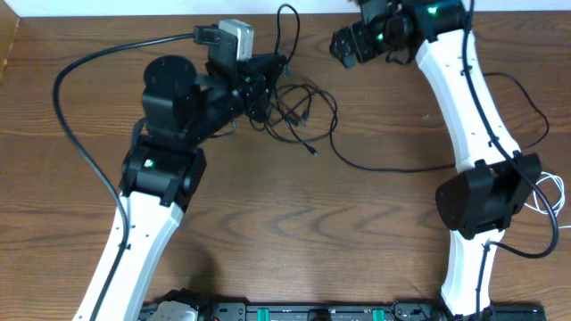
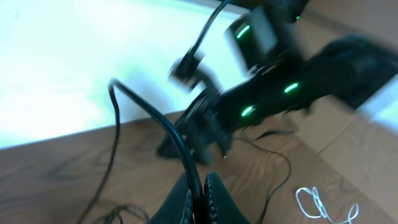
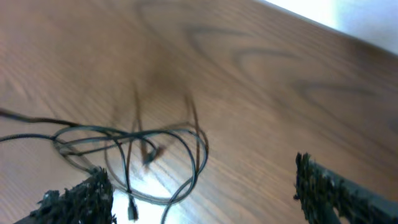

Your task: Untangle cables

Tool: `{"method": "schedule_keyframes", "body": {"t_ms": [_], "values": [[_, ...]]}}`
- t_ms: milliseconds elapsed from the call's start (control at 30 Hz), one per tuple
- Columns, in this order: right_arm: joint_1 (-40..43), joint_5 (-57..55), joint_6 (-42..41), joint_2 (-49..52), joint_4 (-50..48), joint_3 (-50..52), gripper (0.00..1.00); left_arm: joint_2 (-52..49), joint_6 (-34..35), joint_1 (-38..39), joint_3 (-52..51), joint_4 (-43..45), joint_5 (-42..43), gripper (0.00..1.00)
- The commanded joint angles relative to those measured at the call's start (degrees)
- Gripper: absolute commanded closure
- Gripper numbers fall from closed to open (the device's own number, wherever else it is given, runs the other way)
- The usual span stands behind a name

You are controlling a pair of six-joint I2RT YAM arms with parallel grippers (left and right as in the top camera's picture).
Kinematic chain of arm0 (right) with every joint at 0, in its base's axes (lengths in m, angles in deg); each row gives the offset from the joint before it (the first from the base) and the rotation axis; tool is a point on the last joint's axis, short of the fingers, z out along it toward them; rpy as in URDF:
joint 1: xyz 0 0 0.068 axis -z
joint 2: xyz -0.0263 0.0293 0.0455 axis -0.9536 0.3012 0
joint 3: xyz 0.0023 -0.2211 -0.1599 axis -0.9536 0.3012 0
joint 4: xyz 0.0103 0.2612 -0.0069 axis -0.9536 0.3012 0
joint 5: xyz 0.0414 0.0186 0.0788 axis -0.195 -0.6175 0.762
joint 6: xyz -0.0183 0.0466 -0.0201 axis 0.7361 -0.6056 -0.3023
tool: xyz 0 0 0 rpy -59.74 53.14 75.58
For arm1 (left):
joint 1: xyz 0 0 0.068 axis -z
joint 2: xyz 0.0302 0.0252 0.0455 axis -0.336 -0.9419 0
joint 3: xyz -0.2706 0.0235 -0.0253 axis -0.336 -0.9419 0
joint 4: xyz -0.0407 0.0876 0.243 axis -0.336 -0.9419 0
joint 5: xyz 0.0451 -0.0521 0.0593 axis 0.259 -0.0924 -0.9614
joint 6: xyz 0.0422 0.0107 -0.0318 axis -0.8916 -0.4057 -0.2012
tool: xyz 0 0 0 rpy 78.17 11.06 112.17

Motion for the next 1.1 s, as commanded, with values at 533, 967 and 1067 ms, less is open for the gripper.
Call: {"method": "schedule_keyframes", "body": {"t_ms": [533, 967, 1067], "values": [[-4.74, 21.16, 28.22, -1.07, -5.86, 19.41, 0.09, 4.92, -1.92, -0.31, 0.39, 0.85, -5.84, 0.93], [-8.66, 19.10, 35.34, -1.07, -19.91, 27.23, 0.20, 4.94, -1.90, -0.31, 0.39, -2.38, -7.19, 0.92], [-9.16, 18.93, 35.36, -1.07, -23.89, 28.20, 0.15, 4.94, -1.88, -0.31, 0.39, -4.26, -7.19, 0.92]]}}
